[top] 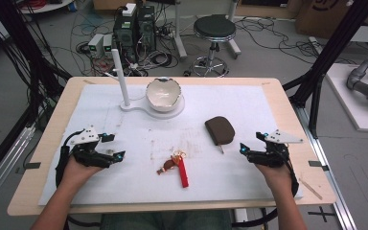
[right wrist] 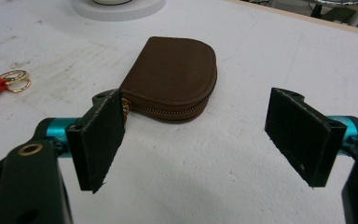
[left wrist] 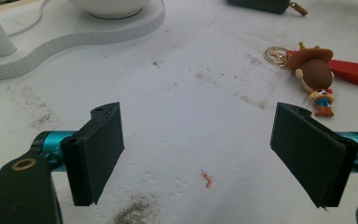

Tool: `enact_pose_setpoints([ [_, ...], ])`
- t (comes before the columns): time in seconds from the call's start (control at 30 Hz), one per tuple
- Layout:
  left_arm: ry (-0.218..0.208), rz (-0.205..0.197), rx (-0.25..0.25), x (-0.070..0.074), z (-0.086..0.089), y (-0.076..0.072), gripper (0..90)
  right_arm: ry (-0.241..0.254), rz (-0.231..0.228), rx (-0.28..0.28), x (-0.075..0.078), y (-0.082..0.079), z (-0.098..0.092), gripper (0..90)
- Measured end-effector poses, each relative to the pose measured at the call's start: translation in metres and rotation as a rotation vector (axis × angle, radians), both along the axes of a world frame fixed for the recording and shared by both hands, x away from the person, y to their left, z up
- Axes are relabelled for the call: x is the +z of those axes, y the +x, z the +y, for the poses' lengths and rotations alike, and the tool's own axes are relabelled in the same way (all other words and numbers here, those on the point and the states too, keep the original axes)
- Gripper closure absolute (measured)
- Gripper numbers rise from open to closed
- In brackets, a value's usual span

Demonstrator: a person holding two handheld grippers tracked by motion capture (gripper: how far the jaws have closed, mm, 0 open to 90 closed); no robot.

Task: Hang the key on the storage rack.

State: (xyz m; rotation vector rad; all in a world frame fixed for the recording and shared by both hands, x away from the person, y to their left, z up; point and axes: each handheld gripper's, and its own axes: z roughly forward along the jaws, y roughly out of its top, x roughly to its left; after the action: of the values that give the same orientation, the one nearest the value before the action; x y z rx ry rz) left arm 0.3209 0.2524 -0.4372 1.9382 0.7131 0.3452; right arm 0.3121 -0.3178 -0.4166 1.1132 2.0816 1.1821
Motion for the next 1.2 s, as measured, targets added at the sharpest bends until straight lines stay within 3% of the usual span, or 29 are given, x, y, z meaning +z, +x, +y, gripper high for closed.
enact_pose_setpoints([
  [0.47, -0.011, -0.003, -0.007, 0.001, -0.003, 0.002, 17.1, 0.003, -0.007, -0.008, 0.001, -0.001, 0.0, 20.2],
  [0.67, 0.009, -0.003, -0.02, 0.0, -0.005, 0.001, 17.1, -0.015, -0.005, -0.004, 0.0, -0.002, 0.0, 20.2],
  [0.83, -0.008, -0.011, -0.026, 0.003, -0.005, 0.0, 17.2, -0.014, -0.007, -0.001, 0.001, -0.002, 0.001, 20.1],
  [0.97, -0.008, -0.011, -0.048, 0.006, -0.01, 0.0, 17.1, -0.017, 0.002, 0.001, -0.001, -0.002, 0.002, 20.1],
  [1.2, -0.052, -0.009, -0.111, 0.011, -0.029, 0.002, 17.1, -0.038, 0.003, 0.006, -0.002, -0.01, 0.0, 20.2],
])
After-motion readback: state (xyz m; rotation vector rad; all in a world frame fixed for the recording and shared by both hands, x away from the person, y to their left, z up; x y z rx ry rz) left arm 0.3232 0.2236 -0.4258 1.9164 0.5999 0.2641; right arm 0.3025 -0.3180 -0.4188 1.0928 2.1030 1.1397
